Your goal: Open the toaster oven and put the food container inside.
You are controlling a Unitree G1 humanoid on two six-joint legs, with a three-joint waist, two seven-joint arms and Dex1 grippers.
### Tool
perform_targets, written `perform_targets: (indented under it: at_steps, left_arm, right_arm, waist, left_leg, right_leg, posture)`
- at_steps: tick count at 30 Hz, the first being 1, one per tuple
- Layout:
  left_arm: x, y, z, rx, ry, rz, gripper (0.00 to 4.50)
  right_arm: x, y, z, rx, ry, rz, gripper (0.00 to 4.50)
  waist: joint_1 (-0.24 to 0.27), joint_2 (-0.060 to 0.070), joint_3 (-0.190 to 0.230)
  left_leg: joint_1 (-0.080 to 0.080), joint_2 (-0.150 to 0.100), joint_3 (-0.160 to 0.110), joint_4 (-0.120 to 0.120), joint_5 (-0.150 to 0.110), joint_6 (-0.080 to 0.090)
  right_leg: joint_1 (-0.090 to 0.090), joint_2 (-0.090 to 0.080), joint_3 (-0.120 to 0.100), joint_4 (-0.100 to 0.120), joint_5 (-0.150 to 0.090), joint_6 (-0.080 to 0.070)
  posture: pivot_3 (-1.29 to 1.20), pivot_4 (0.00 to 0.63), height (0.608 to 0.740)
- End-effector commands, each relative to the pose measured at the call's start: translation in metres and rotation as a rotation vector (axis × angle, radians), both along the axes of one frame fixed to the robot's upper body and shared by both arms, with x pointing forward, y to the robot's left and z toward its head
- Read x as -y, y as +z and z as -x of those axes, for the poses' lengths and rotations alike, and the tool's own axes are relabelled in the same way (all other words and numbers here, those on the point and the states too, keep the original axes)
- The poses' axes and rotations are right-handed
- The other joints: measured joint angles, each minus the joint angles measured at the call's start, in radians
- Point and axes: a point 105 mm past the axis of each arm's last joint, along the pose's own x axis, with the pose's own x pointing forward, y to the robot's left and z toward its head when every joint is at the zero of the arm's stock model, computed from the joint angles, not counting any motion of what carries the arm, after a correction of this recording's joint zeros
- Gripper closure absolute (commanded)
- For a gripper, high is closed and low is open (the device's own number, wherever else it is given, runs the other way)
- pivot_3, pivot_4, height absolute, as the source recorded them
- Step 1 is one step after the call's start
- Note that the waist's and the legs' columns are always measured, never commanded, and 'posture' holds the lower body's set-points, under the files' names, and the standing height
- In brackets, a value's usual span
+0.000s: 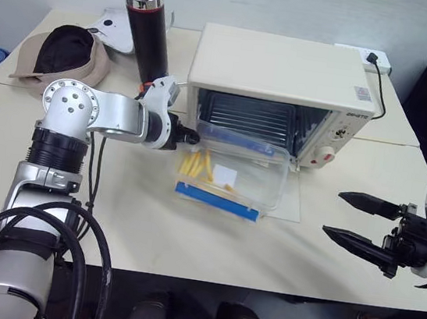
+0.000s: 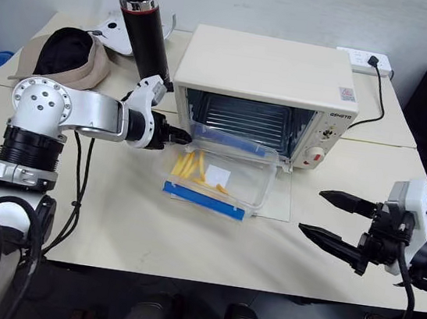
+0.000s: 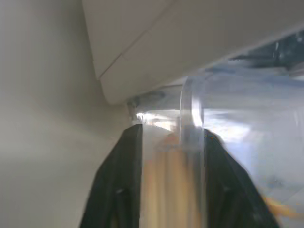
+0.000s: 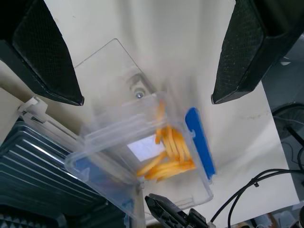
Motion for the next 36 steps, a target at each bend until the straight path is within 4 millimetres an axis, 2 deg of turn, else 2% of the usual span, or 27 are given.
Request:
perform_targets:
  at_steps: [1,2,4,7,9,12,14,17,21,23,24,27,30,36]
  left_arm:
    - [-0.014,0.014,0.000,0.066,0.028,0.029,1.46]
    - [-0.017,0.019,0.001,0.093,0.025,0.061,1.26]
    - [-0.021,0.030,0.007,0.165,-0.016,0.104,1.26]
    - [-0.024,0.052,0.031,0.326,-0.152,0.188,1.26]
    - [-0.037,0.061,0.045,0.408,-0.189,0.253,1.26]
    - [-0.070,0.063,0.063,0.453,-0.216,0.343,1.80]
    - [-0.080,0.064,0.085,0.477,-0.325,0.378,2.39]
    - [-0.082,0.050,0.109,0.458,-0.475,0.319,3.31]
    - [-0.074,0.017,0.123,0.395,-0.625,0.149,4.49]
    - [-0.072,0.001,0.123,0.390,-0.684,0.063,4.50]
    - [-0.071,-0.005,0.121,0.390,-0.692,0.032,4.50]
    - [-0.069,-0.027,0.095,0.472,-0.699,-0.189,4.50]
    - [-0.055,-0.034,0.079,0.547,-0.727,-0.270,4.50]
    - [-0.031,-0.030,0.061,0.624,-0.721,-0.209,4.50]
  right_arm:
    - [-0.004,0.007,-0.001,0.052,-0.004,0.000,0.00]
    - [-0.005,0.006,-0.002,0.050,-0.005,0.000,0.00]
    - [-0.007,0.005,-0.003,0.042,-0.001,-0.003,0.00]
    - [-0.009,0.003,-0.006,0.031,0.007,-0.002,0.00]
    - [-0.013,0.003,-0.006,0.018,0.026,-0.012,0.00]
    - [-0.023,0.008,-0.005,-0.006,0.084,-0.083,0.58]
    - [-0.034,0.007,-0.002,-0.038,0.138,-0.113,1.23]
    - [-0.047,0.003,0.005,-0.099,0.218,-0.126,2.27]
    - [-0.065,-0.004,0.020,-0.184,0.335,-0.154,3.64]
    - [-0.074,-0.011,0.025,-0.217,0.380,-0.140,4.34]
    - [-0.077,-0.015,0.026,-0.223,0.389,-0.133,4.49]
    - [-0.089,-0.037,0.012,-0.228,0.344,-0.082,4.49]
    - [-0.099,-0.062,-0.013,-0.198,0.244,-0.011,4.49]
    - [-0.108,-0.059,-0.042,-0.110,0.128,-0.049,4.49]
  waist:
    - [0.000,0.000,0.000]
    - [0.001,0.000,0.000]
    - [0.000,0.000,0.000]
    - [-0.001,0.000,0.000]
    - [-0.002,0.000,0.000]
    - [-0.007,0.000,0.000]
    - [-0.009,0.000,0.000]
    - [-0.012,0.000,0.000]
    - [0.002,0.000,0.000]
    - [0.001,0.000,0.000]
    - [0.000,0.000,0.000]
    - [-0.002,0.000,0.000]
    - [-0.002,0.000,0.000]
    - [-0.002,0.000,0.000]
  left_leg:
    - [0.000,0.000,0.000,0.000,0.000,0.000]
    - [0.000,0.000,0.000,0.000,0.000,0.000]
    - [0.000,0.000,0.000,0.000,0.000,0.000]
    - [0.000,0.000,0.001,0.000,0.000,0.000]
    - [0.000,0.000,0.000,-0.001,0.000,-0.001]
    - [0.001,0.001,0.001,-0.001,0.001,-0.001]
    - [0.002,0.001,0.001,-0.002,0.001,-0.002]
    - [0.001,0.001,0.001,-0.003,0.001,-0.002]
    - [0.001,0.000,0.000,-0.003,-0.002,-0.002]
    - [0.001,0.000,0.000,-0.004,-0.005,-0.005]
    - [0.001,0.000,-0.001,-0.005,-0.005,-0.005]
    - [0.001,0.001,-0.001,-0.005,-0.006,-0.005]
    - [0.000,0.001,-0.001,-0.005,-0.005,-0.005]
    - [-0.004,0.001,0.002,-0.002,-0.002,0.003]
  right_leg:
    - [0.000,0.000,0.000,0.000,0.000,0.000]
    - [0.000,0.000,0.000,0.000,0.000,0.000]
    - [0.000,0.000,0.000,0.000,0.000,0.000]
    - [-0.001,0.001,0.000,0.000,0.000,0.000]
    - [-0.001,0.001,0.000,0.000,0.000,0.000]
    - [0.000,0.001,0.000,-0.001,0.000,0.000]
    - [0.000,0.001,0.000,0.000,0.000,-0.001]
    - [-0.001,0.000,0.000,-0.001,-0.001,-0.002]
    - [0.000,-0.002,-0.001,-0.002,-0.001,-0.002]
    - [0.000,-0.004,0.000,-0.003,-0.001,-0.002]
    - [0.000,-0.004,0.000,-0.003,-0.001,-0.002]
    - [-0.001,-0.004,0.000,-0.004,0.000,-0.003]
    - [-0.002,-0.004,-0.001,-0.003,0.000,-0.004]
    - [-0.005,-0.002,-0.001,0.000,0.000,-0.003]
  posture:
    - [0.00,0.150,0.740]
    - [0.00,0.150,0.740]
    - [0.00,0.150,0.740]
    - [0.00,0.150,0.740]
    - [0.00,0.150,0.740]
    - [0.00,0.150,0.740]
    - [0.00,0.150,0.740]
    - [0.00,0.150,0.740]
    - [0.00,0.150,0.740]
    - [0.00,0.150,0.740]
    - [0.00,0.150,0.740]
    - [0.00,0.150,0.740]
    - [0.00,0.150,0.740]
    - [0.00,0.150,0.740]
